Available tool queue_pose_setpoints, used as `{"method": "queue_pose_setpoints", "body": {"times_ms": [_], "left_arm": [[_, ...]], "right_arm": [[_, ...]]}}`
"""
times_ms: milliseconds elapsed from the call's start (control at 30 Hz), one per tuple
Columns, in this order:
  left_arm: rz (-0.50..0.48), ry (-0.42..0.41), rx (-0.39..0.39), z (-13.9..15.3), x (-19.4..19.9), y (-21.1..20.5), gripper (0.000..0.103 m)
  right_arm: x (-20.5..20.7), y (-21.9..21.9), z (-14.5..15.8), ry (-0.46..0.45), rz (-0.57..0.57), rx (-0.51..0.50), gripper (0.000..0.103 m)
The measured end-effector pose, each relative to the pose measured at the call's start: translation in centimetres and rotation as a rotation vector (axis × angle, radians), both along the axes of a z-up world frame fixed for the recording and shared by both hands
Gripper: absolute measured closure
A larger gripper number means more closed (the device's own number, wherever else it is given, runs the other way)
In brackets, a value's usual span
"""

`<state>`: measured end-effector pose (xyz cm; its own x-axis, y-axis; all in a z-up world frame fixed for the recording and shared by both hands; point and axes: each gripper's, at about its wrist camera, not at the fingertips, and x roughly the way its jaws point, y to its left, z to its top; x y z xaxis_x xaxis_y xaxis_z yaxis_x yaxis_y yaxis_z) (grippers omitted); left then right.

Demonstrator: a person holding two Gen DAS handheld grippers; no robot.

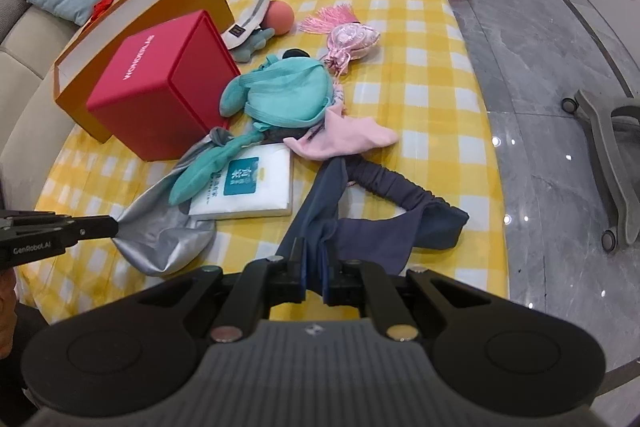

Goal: Organize soft objects
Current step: 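Grasp the silver bag with the left tool while the right tool grasps the navy strap, then lift the silver bag and navy strap toward the orange box with both tools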

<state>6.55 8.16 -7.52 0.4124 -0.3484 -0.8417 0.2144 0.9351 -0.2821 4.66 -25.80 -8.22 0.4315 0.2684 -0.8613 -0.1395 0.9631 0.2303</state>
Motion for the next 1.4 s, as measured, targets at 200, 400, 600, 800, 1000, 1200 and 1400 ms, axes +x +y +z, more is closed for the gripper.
{"method": "queue_pose_setpoints", "body": {"times_ms": [200, 400, 600, 800, 1000, 1200, 1400], "left_arm": [[-0.027, -0.027, 0.143, -1.9, -0.2, -1.9, 0.049], [0.006, 0.006, 0.084, -2.9, 1.1, -1.5, 0.043], [-0.031, 0.044, 0.086, -4.3, 2.1, -2.7, 0.069], [-0.042, 0.045, 0.084, -4.6, 2.3, -3.1, 0.081], [-0.042, 0.053, 0.073, -4.6, 2.5, -2.7, 0.096], [-0.08, 0.033, 0.092, -3.8, 2.0, -2.8, 0.102], [-0.043, 0.016, 0.054, -1.4, 0.9, -1.2, 0.102]], "right_arm": [[-0.2, 0.3, -1.7, 0.045, 0.026, -0.064, 0.097], [0.4, -0.5, -2.6, 0.045, -0.023, -0.094, 0.055], [1.7, -0.9, -3.4, 0.059, -0.13, -0.083, 0.022], [2.4, 0.9, -5.8, 0.146, -0.106, -0.092, 0.015], [2.6, 3.5, -6.7, 0.14, -0.024, -0.216, 0.061], [2.1, 3.1, -5.3, 0.116, -0.019, -0.193, 0.099], [1.0, 1.5, -2.6, 0.062, -0.048, -0.115, 0.1]]}}
